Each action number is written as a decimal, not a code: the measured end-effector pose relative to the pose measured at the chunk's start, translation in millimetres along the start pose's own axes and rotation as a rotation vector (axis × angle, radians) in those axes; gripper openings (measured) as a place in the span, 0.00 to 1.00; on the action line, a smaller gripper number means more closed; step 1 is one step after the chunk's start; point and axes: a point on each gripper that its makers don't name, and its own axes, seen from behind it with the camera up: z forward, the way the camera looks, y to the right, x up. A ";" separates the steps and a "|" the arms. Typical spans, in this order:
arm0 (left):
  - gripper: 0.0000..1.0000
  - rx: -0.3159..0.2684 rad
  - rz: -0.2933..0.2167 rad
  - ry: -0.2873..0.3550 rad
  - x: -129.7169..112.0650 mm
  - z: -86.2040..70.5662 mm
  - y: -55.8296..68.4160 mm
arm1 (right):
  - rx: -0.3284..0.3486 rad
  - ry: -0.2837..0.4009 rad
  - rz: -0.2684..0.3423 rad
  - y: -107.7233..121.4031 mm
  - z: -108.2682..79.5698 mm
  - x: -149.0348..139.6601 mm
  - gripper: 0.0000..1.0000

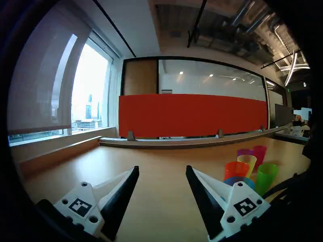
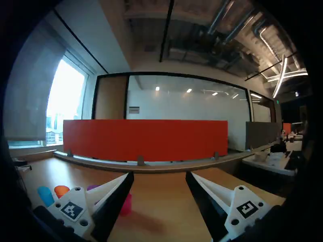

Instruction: Pour water

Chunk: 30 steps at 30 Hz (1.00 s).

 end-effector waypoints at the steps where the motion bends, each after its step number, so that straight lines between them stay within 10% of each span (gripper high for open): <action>1: 0.86 0.000 0.000 0.000 0.0 0.0 0.1 | 0.001 0.000 -0.001 0.3 -0.3 -0.2 1.00; 30: 0.85 0.000 0.000 0.000 -0.6 0.1 -0.3 | 0.053 0.020 0.030 6.2 4.3 -30.8 0.99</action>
